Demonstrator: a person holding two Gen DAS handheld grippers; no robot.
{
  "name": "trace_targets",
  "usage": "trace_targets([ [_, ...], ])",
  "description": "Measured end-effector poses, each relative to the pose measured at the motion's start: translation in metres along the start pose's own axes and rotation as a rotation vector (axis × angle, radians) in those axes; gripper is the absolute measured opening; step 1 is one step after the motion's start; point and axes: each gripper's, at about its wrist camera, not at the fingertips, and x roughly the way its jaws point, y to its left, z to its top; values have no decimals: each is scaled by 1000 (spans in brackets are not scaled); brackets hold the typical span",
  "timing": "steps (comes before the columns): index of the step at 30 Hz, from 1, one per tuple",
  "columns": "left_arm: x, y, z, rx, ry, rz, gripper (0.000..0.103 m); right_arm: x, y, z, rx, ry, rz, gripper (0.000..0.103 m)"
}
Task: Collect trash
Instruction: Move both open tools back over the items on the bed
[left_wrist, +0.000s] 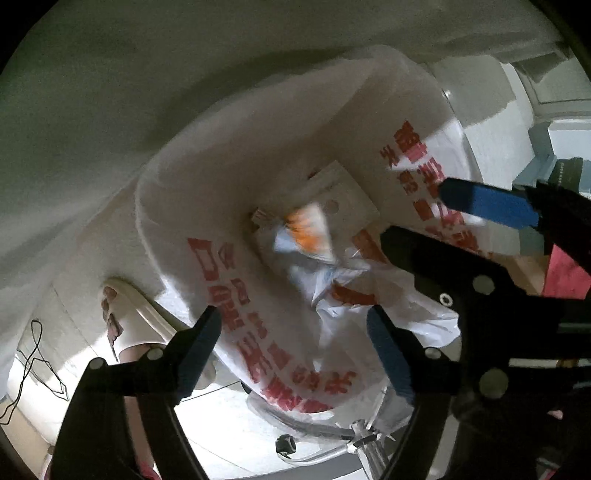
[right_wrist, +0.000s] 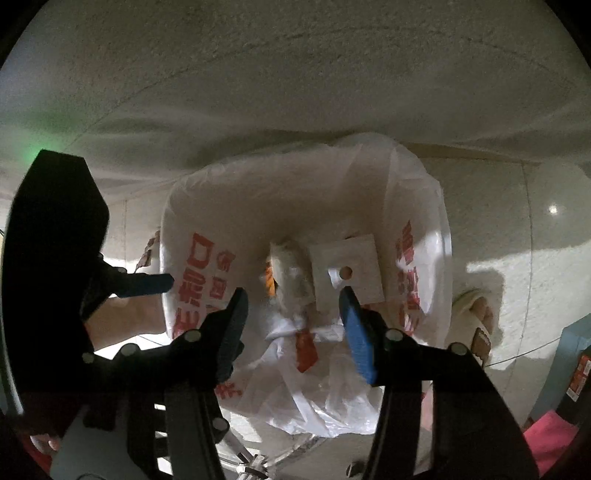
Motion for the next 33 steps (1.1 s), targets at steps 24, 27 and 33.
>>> trace_targets([
  [24,-196,19,-84,-110,-194,124,83,-229,79,-32,-455,-322,-285,84],
  [27,-254,29,-90,-123,-273,121,88,-274,85,-29,-527,-363,-287,91],
  [33,-353,43,-92,-122,-399,133,91,-356,84,-1,-553,-388,-177,92],
])
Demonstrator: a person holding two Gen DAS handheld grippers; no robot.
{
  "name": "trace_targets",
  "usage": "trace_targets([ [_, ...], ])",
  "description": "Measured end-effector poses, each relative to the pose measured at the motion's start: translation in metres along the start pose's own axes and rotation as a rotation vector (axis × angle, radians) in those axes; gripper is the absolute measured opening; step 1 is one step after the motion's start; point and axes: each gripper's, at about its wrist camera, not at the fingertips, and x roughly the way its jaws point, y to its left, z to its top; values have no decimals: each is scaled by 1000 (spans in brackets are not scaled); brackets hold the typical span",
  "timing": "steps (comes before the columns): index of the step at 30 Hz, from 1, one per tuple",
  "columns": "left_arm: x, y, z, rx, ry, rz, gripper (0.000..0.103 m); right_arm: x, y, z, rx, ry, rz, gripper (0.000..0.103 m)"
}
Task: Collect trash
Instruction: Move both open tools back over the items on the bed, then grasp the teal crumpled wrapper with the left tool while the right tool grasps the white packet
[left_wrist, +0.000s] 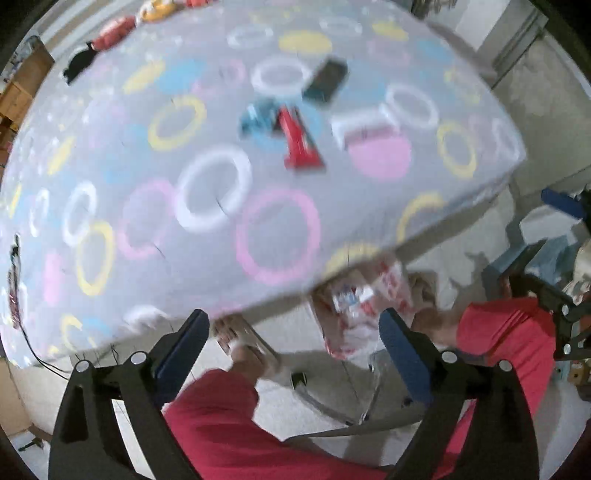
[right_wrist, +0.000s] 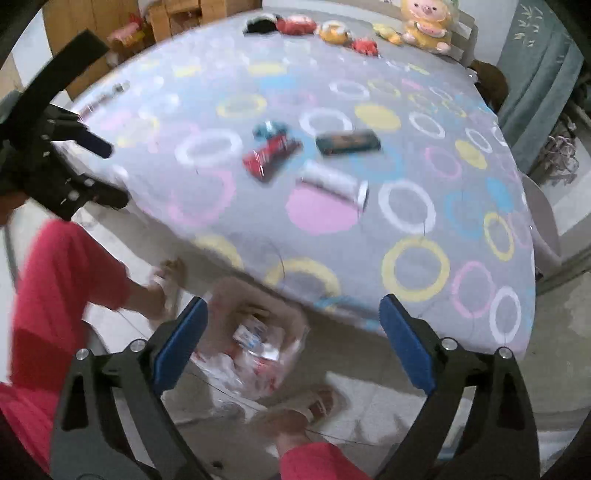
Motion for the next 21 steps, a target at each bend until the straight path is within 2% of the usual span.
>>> trace_targets([
  [5,-54,16,44,31,-42,-15,91,-53,-16,42,-23,-129,0,96],
  [7,-67,18,59,55,-44,-27,91,-68,-23,59,-61,-160,-14,96],
  [9,-74,22,76,78,-38,-57,92,-75,-27,73,-115,-156,-30,96],
  [11,-75,23,89,99,-38,-56,92,-80,-30,86,-161,-148,-40,96],
  [14,-67,26,111,120,-27,-61,92,-77,-43,105,-195,-148,4,96],
  [18,-40,26,142,156,8,-84,92,-53,-62,136,-210,-108,75,96],
  [21,-17,27,161,171,30,-89,92,-32,-69,152,-237,-92,86,96],
])
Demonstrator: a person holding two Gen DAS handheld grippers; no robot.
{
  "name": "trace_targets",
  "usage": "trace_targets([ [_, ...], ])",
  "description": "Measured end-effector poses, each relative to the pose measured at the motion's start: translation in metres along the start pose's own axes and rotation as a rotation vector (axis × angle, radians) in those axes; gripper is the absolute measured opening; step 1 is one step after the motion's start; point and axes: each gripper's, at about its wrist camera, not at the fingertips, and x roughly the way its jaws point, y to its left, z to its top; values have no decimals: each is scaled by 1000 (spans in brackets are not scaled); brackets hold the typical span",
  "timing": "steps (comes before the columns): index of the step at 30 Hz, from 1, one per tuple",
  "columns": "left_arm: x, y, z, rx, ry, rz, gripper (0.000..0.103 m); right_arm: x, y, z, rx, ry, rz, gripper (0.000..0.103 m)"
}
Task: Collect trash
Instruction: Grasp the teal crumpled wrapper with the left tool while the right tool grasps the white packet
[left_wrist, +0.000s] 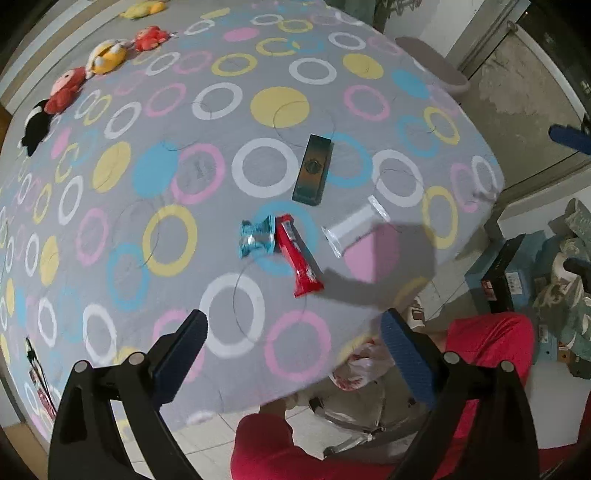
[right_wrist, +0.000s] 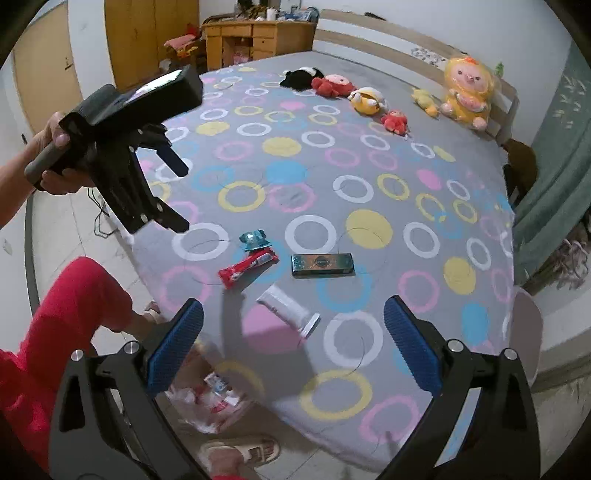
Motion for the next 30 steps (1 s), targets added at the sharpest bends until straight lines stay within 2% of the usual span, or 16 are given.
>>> trace_targets([
  [9,60,30,35,-45,45,-71,92,74,-9,12,-59,76,100,96],
  [21,136,57,61,-64,107,-80,92,174,6,-10,-193,270,170,96],
  [30,169,83,67,-129,124,-124,92,222,10,-25,-221,331,185,96],
])
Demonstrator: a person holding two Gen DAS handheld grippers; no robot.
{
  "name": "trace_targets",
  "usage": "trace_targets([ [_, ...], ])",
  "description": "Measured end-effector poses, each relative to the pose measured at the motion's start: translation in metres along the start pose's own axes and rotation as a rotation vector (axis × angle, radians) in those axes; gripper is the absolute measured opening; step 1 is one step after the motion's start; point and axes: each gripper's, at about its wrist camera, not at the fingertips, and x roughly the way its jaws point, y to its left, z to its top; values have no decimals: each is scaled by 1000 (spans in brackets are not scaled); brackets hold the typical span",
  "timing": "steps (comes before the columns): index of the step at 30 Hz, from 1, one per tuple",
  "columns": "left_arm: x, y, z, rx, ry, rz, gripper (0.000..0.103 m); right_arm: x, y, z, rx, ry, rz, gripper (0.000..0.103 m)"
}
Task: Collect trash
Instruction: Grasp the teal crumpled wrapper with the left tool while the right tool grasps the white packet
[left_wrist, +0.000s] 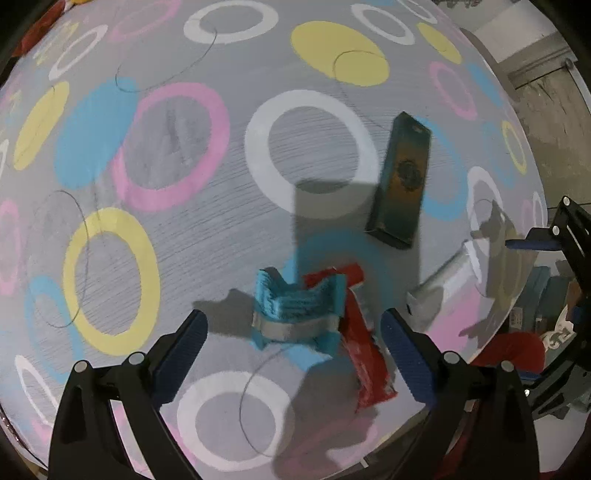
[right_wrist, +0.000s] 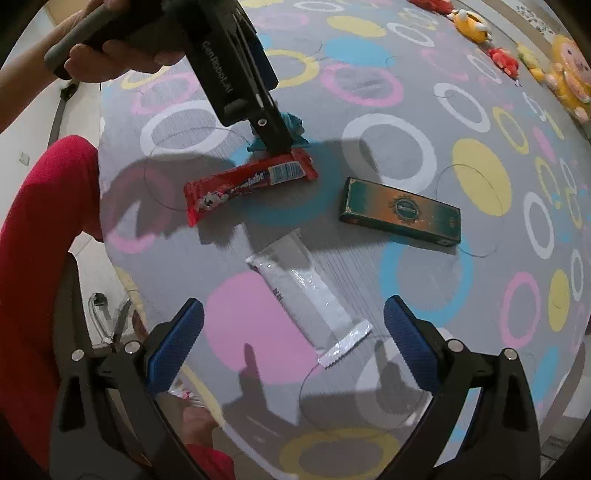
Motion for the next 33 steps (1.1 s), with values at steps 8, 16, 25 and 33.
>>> trace_targets([
  [8,10,13,1,-13,-8,-32,83,17,-4,-1,-7,25,16,96],
  [16,11,31,1,-49,-29,-113,76,28,-10,-3,-5,34,7,96],
  [25,3,44,-3,-88,-52,-118,57,39,-9,-3,-6,63,-12,67],
  [33,1,41,-8,-125,-58,-39,42,45,-7,-8,56,67,-23,55],
])
